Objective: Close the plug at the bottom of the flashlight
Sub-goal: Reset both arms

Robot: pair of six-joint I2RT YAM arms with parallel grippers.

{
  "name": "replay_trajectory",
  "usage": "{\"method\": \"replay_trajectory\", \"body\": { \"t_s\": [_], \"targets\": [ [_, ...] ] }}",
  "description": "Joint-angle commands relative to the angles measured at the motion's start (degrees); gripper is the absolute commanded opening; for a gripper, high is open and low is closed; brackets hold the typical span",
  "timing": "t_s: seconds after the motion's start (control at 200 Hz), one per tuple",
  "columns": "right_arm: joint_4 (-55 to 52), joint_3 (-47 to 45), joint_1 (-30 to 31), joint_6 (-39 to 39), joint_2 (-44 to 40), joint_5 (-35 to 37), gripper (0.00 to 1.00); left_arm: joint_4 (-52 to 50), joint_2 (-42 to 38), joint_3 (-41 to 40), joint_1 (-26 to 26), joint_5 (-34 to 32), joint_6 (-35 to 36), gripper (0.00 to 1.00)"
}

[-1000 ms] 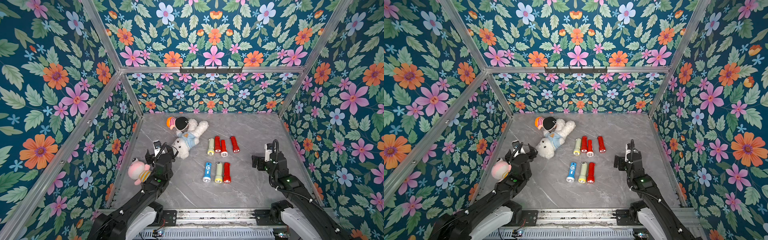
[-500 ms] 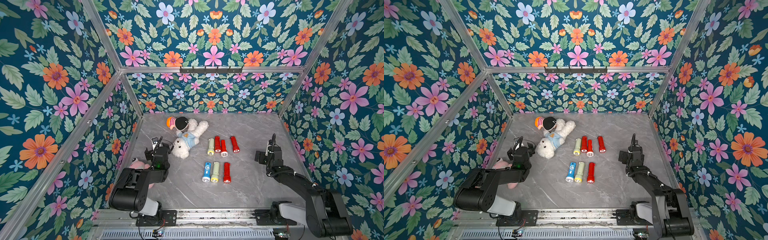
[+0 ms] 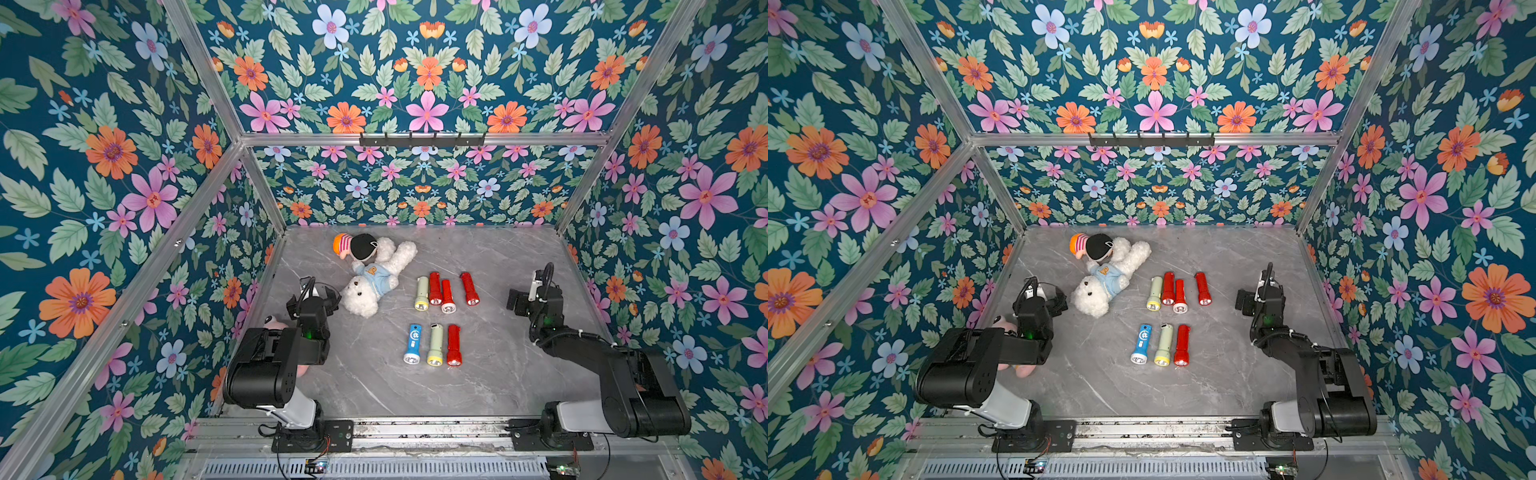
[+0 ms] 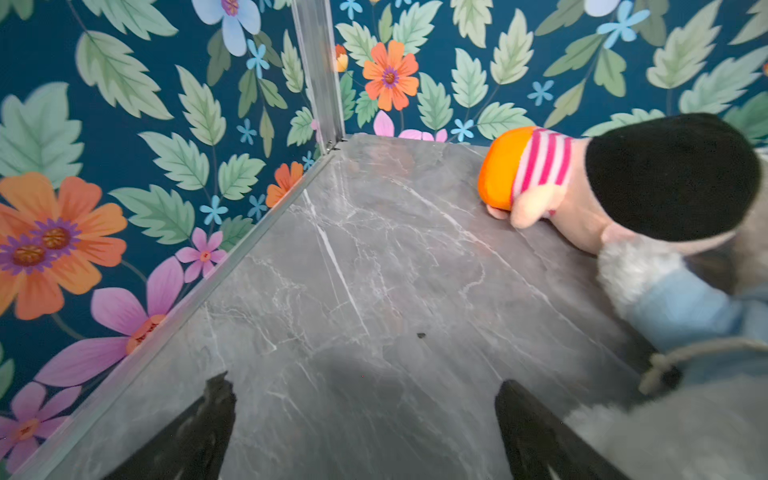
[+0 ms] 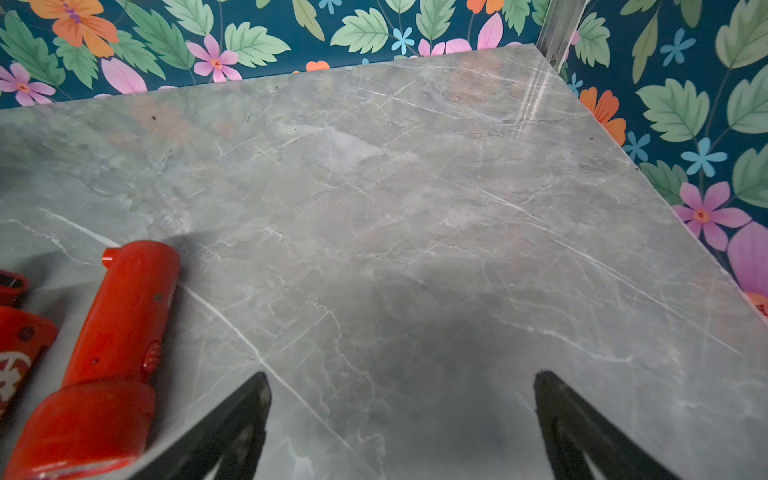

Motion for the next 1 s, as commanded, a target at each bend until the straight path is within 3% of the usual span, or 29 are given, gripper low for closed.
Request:
{"method": "replay_trajectory", "body": {
  "t_s": [0.0,0.12,0.195,0.925,0.995],
  "targets": [
    [26.59,-7.59,-0.49,-2.31,3.35,-0.73,0.99,9.31,0.95,-1.92,0.74,4.93,0.39,1.00],
    [13.69,-2.44,-0.49,-3.15,1.87,-5.04,0.99,8.81,1.19,-1.36,0.68,3.90,0.33,1.00],
    [12.67,-1.89,-3.33,-1.14,2.05,-8.93,0.99,7.48,0.94,-1.15,0.69,3.94,0.24,1.00],
    [13.51,-2.14,-3.34,-1.61,2.00,-9.06,0.99,9.49,0.58,-1.95,0.62,4.46,0.73,1.00],
    [7.33,-2.42,1.36,-5.19,-6.16,-4.24,0.99,12.00,-5.71,-5.87,-1.25,5.43,3.80,1.00]
  ]
}}
